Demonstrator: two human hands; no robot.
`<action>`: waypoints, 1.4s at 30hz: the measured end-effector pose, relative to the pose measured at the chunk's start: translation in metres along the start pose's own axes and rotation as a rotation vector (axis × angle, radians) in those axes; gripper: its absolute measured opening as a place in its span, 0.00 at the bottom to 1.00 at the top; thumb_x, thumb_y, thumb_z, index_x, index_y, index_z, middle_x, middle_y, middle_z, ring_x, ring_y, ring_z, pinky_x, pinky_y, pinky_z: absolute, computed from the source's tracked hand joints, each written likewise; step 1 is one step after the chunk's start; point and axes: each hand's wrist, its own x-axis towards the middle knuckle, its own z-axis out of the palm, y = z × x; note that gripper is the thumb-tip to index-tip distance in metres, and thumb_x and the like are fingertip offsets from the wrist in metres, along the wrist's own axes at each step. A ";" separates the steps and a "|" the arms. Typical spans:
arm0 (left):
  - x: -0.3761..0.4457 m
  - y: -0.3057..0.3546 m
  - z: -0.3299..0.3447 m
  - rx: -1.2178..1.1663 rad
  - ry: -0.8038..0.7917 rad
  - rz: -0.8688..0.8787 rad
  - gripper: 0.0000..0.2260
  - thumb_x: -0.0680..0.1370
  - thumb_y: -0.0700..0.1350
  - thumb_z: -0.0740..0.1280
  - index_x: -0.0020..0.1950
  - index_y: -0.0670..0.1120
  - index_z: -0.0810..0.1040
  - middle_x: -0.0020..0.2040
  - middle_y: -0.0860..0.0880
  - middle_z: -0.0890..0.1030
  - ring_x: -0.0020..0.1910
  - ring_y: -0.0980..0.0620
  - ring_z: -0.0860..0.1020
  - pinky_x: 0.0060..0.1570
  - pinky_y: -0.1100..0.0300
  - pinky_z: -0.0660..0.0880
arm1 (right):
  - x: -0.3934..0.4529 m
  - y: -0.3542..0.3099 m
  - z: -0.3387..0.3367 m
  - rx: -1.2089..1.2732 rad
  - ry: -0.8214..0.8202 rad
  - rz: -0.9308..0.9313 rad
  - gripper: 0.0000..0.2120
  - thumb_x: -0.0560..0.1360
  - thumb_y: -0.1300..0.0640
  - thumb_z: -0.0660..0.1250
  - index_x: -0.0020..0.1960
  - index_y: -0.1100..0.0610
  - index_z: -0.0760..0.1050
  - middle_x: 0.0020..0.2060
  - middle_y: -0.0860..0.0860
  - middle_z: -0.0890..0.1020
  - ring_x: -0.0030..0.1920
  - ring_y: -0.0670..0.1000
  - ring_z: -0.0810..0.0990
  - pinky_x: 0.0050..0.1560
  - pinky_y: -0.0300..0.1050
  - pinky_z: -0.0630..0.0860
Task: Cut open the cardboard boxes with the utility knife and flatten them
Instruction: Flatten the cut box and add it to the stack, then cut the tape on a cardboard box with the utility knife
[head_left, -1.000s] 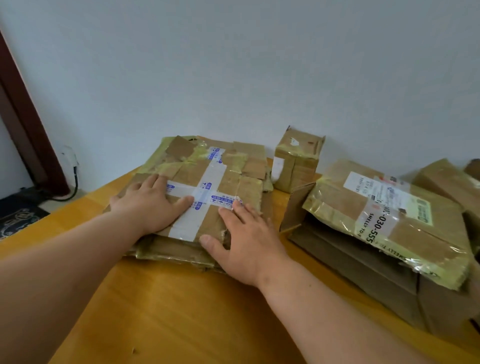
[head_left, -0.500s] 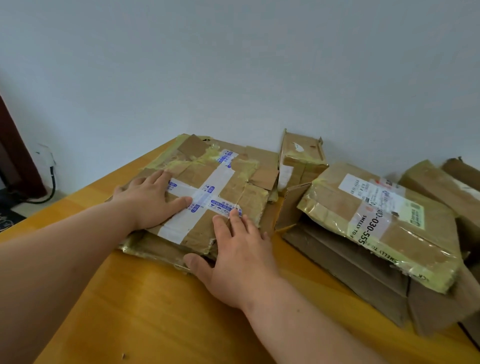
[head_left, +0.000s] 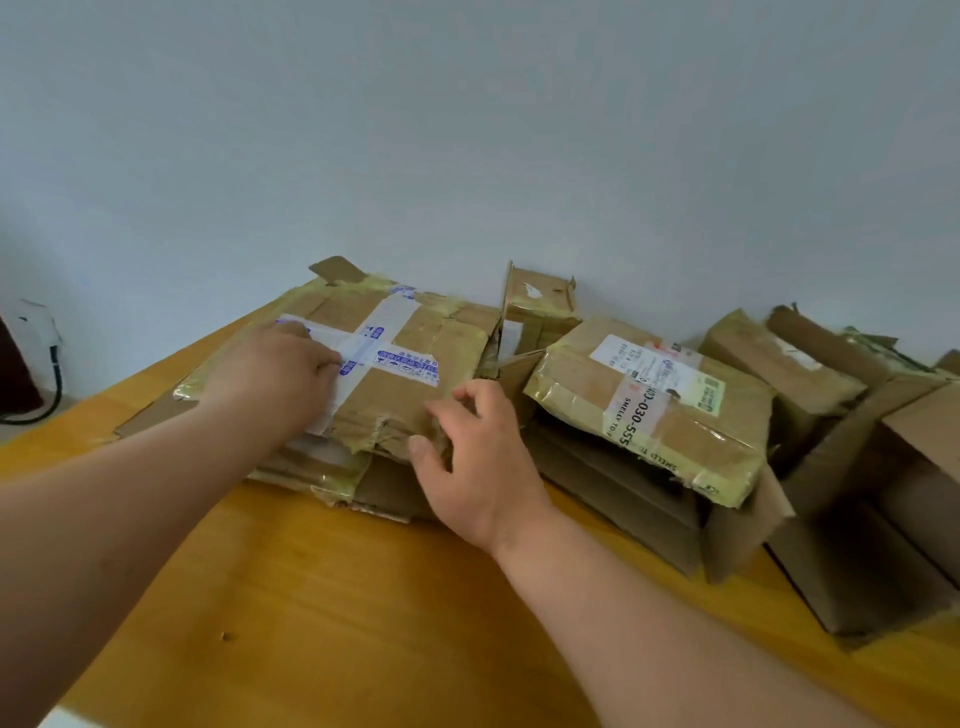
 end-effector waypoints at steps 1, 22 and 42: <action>-0.002 0.008 -0.003 0.011 -0.016 0.004 0.16 0.83 0.49 0.55 0.65 0.56 0.78 0.63 0.51 0.75 0.58 0.47 0.74 0.52 0.53 0.76 | -0.005 0.005 -0.005 -0.048 0.054 -0.025 0.21 0.80 0.48 0.63 0.68 0.58 0.75 0.61 0.52 0.69 0.62 0.50 0.68 0.63 0.48 0.73; -0.023 0.183 0.005 0.062 -0.005 0.269 0.23 0.75 0.41 0.66 0.70 0.51 0.68 0.63 0.48 0.73 0.61 0.46 0.71 0.56 0.50 0.73 | -0.082 0.106 -0.132 -0.573 0.049 0.390 0.42 0.74 0.50 0.68 0.79 0.53 0.48 0.75 0.54 0.60 0.73 0.56 0.60 0.69 0.54 0.66; -0.021 0.190 -0.010 -0.299 0.160 0.069 0.05 0.81 0.44 0.60 0.55 0.45 0.71 0.40 0.46 0.76 0.39 0.46 0.74 0.34 0.55 0.68 | -0.106 0.115 -0.140 -0.516 0.090 0.424 0.38 0.79 0.43 0.61 0.80 0.53 0.44 0.80 0.52 0.52 0.72 0.63 0.64 0.69 0.60 0.63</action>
